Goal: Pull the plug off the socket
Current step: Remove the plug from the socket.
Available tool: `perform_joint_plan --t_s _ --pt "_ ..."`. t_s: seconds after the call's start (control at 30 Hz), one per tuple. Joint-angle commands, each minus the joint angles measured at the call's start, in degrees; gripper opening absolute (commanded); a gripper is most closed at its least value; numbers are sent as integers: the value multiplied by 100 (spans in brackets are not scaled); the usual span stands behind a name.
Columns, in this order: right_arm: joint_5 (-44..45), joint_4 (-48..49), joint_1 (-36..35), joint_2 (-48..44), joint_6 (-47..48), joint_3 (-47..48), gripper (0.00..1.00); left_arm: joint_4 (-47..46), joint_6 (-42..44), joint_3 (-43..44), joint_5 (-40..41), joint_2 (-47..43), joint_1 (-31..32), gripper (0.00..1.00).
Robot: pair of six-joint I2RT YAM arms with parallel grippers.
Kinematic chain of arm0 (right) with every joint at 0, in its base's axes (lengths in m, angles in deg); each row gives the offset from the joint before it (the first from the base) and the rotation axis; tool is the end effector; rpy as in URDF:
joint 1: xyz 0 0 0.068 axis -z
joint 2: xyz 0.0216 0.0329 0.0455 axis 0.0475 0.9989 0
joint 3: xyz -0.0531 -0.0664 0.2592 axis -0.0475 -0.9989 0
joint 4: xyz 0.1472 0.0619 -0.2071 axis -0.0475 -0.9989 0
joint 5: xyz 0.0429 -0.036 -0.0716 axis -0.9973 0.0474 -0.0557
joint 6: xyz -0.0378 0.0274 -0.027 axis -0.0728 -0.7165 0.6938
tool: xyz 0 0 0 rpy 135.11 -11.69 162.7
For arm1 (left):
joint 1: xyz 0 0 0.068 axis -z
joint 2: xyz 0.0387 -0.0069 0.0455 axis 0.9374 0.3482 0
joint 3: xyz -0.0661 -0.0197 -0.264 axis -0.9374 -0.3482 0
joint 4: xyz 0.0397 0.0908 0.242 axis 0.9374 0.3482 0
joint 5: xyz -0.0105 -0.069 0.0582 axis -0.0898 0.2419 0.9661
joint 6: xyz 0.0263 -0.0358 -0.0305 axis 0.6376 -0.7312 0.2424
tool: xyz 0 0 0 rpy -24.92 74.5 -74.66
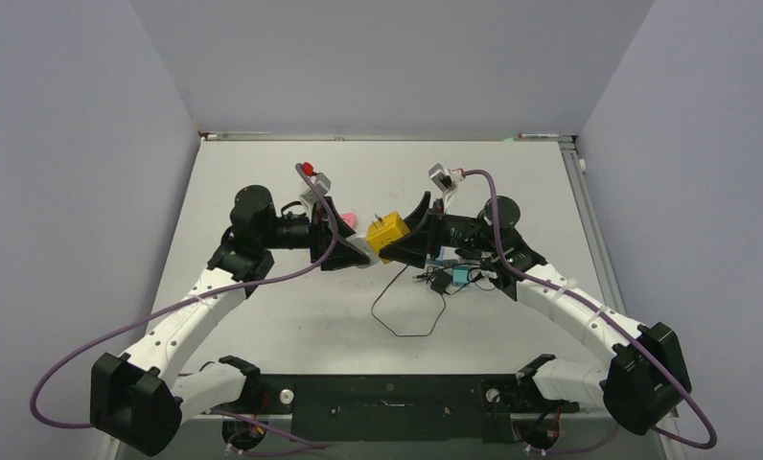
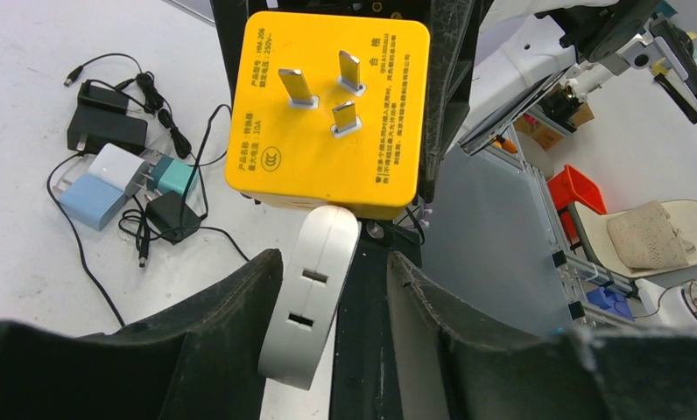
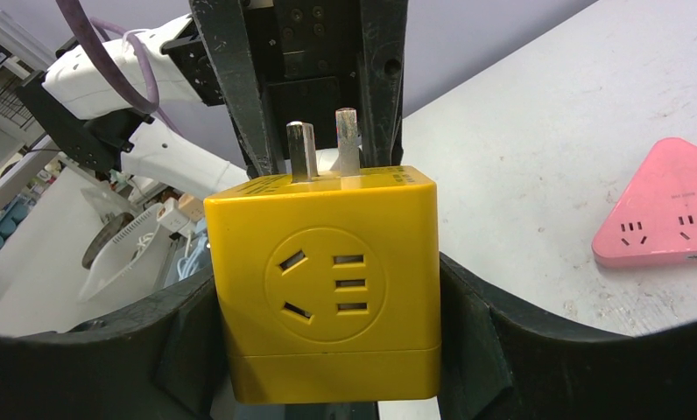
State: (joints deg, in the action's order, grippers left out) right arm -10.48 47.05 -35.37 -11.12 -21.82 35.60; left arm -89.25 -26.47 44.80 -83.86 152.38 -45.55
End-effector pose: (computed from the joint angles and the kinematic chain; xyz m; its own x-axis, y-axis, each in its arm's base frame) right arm 0.2060 0.1671 0.3325 -0.5981 0.0609 -0.7991 -0.8013 -0.0304 0.5974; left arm 0.2092 -0.1284 0.3391 -0.5145 0.0035 -0.8575 0.8567 0.0445 -0.5138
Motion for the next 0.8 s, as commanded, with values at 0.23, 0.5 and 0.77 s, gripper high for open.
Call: perform_joint_plan --t_s 0.23,0.5,0.77 --pt "-49 213 21 -93 234 327 5 60 195 139 -116 -37 36 1" --pt "292 43 38 -140 366 291 5 61 241 126 -158 -79 53 0" --pt "778 -382 191 -81 537 265 5 3 211 106 -206 -143 71 0"
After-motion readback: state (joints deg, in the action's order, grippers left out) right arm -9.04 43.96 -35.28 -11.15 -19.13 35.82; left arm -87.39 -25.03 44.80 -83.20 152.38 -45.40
